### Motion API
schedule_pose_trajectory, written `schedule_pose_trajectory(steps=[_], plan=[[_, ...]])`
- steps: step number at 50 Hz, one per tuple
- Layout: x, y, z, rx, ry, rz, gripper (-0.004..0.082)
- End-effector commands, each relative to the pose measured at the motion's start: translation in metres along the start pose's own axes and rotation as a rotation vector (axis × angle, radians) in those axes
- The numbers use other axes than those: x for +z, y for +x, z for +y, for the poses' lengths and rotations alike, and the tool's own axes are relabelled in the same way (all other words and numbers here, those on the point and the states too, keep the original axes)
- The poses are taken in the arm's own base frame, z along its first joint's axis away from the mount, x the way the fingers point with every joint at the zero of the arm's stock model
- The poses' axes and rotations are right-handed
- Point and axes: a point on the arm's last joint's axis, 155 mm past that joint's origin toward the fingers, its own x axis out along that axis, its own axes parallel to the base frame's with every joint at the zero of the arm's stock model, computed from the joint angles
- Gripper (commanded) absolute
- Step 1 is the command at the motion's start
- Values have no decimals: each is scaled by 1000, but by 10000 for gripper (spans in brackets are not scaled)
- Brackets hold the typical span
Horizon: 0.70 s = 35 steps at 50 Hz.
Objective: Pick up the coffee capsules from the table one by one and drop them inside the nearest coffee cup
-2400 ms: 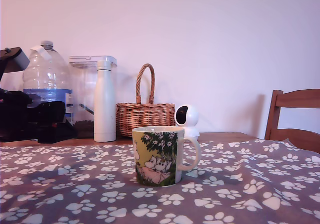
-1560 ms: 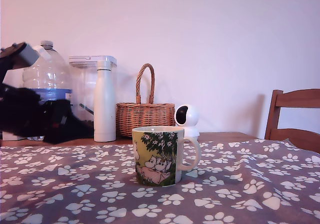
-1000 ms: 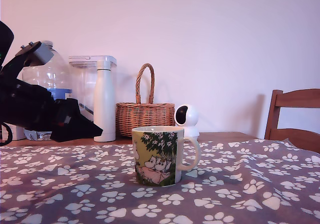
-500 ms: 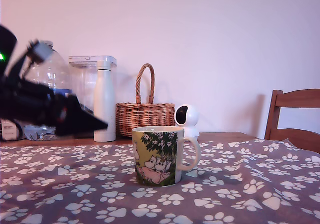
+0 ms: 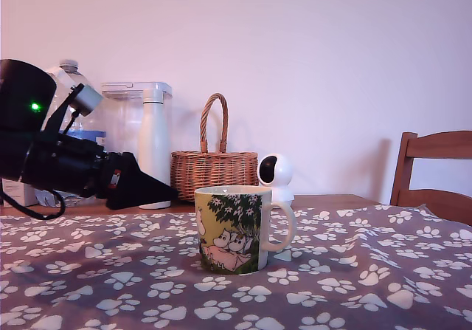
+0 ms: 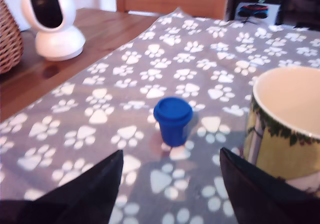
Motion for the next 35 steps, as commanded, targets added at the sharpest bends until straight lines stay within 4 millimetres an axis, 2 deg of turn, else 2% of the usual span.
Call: schedule_pose_trajectory(steps=[1, 14, 24, 35], plan=[[-11, 5, -2, -25, -32, 20, 552], [-9, 12, 0, -57, -41, 35, 552], [-16, 21, 4, -78, -45, 55, 552], [-19, 34, -1, -110, -38, 77, 552]])
